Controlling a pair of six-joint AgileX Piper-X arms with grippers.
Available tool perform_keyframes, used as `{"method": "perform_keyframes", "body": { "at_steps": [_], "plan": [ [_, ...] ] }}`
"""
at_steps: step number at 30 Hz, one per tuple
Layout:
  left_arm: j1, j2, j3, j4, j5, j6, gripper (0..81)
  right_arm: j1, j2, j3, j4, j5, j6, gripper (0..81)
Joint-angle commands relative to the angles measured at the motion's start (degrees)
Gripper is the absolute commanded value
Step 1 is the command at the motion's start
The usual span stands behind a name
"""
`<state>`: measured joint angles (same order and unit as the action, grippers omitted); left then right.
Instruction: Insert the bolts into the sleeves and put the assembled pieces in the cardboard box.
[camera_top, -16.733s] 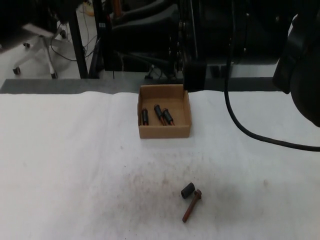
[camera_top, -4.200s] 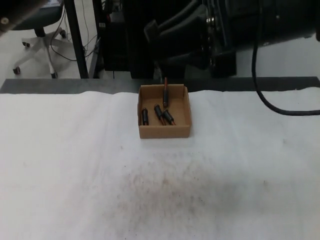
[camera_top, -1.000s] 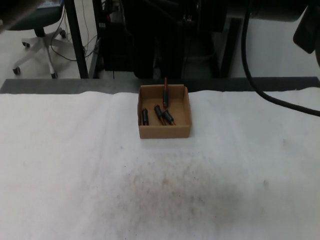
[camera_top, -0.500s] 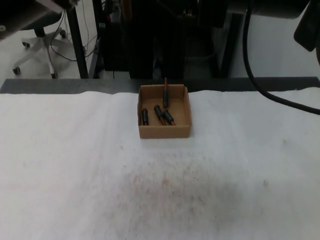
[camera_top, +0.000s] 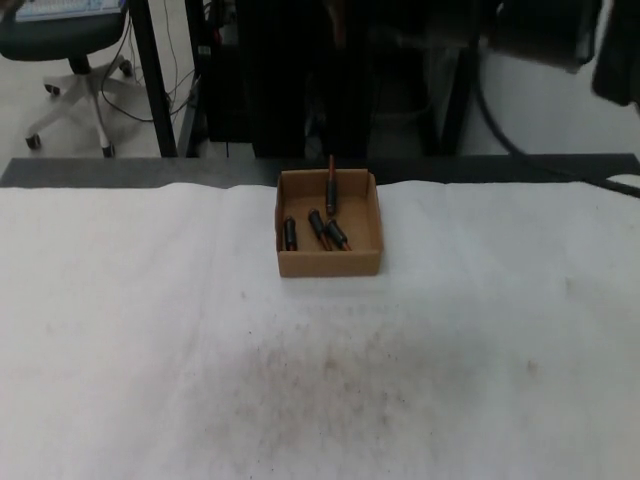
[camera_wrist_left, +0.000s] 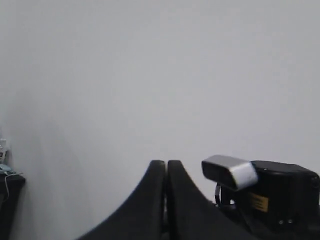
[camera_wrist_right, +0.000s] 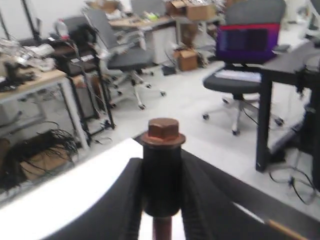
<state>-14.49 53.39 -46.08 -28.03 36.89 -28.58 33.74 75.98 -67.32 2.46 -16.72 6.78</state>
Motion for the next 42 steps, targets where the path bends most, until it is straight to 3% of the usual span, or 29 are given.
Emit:
{"method": "perform_keyframes", "body": {
  "at_steps": [1, 4, 8, 15, 23, 30, 33, 38, 39, 40, 42],
  "plan": [
    [0.2, -0.4, -0.1, 4.6, -0.4, 3.5, 0.3, -1.3, 7.7, -3.9, 12.5, 11.5, -2.9, 0.8],
    [0.2, -0.4, -0.1, 11.5, -0.4, 5.3, 0.3, -2.1, 16.4, -8.8, 18.6, 16.7, -2.9, 0.8],
    [0.2, -0.3, -0.1, 22.5, -0.7, 7.6, 0.3, -3.3, 28.4, -18.2, 28.0, 18.7, -2.5, 0.8],
    [0.2, -1.8, -0.1, 38.8, -8.4, 16.0, 0.3, -5.0, 47.0, -38.4, 39.4, 19.6, 0.9, 0.8],
    [0.2, -4.0, -0.1, 43.7, -11.0, 20.9, 0.3, -7.1, 56.9, -51.9, 42.5, 19.6, 2.7, 0.8],
    [0.2, -4.0, -0.1, 43.8, -12.7, 20.9, 0.3, -7.9, 58.6, -53.2, 43.9, 14.1, 2.7, 0.3],
    [0.2, -4.0, -0.1, 43.8, -12.7, 20.9, 0.3, -7.9, 58.6, -53.2, 43.2, 12.9, 2.7, 7.8],
    [0.2, -4.0, -0.1, 43.8, -12.7, 21.1, 0.3, -7.9, 58.6, -53.2, 42.2, 12.9, 2.7, 41.6],
    [0.2, -4.0, -0.1, 43.8, -12.7, 21.1, 0.3, -7.9, 58.6, -53.2, 42.2, 13.3, 2.7, 45.3],
    [0.2, -4.0, -0.1, 43.8, -12.7, 21.1, 0.3, -7.9, 58.6, -53.2, 42.3, 13.6, 2.7, 44.9],
    [0.2, -4.0, -0.1, 43.8, -12.7, 21.1, 0.3, -7.9, 58.6, -53.2, 42.4, 13.8, 2.7, 36.3]
  ]
}}
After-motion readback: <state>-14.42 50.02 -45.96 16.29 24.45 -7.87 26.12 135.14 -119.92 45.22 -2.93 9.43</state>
